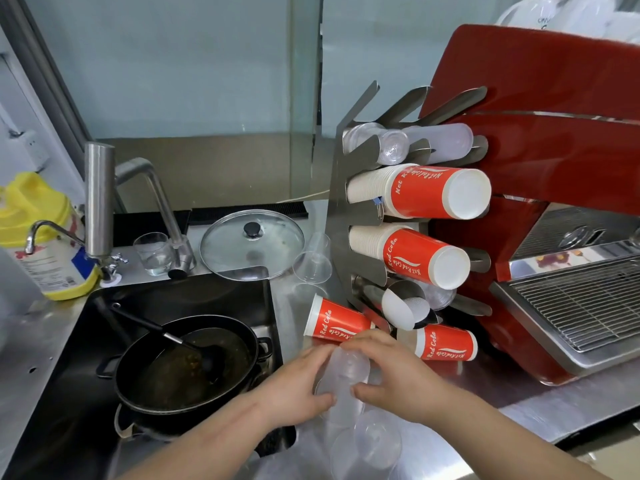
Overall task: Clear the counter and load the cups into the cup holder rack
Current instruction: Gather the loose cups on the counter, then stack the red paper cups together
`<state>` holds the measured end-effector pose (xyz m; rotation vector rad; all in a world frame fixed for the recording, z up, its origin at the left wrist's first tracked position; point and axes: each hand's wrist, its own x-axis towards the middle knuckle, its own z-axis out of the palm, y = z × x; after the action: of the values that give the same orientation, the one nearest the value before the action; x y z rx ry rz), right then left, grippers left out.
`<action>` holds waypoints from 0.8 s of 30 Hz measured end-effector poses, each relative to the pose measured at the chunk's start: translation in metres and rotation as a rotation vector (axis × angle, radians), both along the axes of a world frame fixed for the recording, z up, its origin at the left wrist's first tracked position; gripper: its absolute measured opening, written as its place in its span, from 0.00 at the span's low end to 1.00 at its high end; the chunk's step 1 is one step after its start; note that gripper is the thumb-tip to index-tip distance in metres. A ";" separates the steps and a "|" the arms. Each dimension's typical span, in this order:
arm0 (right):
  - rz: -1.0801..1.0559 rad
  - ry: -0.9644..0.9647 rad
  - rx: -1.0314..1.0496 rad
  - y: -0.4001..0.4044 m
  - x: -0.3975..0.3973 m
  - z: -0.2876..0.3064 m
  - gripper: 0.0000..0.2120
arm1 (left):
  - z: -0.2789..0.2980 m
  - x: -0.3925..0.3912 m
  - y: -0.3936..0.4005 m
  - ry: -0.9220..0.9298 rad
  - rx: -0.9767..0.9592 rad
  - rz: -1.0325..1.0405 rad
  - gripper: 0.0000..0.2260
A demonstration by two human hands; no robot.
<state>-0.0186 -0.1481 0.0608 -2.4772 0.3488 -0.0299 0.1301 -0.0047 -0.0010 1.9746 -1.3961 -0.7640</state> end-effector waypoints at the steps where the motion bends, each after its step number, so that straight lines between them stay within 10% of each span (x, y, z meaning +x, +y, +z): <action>1: -0.005 0.004 -0.004 0.000 0.001 0.000 0.30 | 0.000 0.000 0.000 0.009 0.000 0.003 0.32; 18: 0.034 0.064 -0.268 -0.017 0.044 0.039 0.23 | 0.056 0.069 -0.028 -0.401 0.118 -0.231 0.17; 24: -0.016 0.237 -0.419 -0.026 0.085 0.027 0.26 | 0.086 0.096 -0.061 -0.605 0.306 -0.247 0.28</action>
<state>0.0665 -0.1743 0.0878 -2.9008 0.5056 0.2061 0.2265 -0.0660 0.0853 2.4282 -1.9973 -0.5218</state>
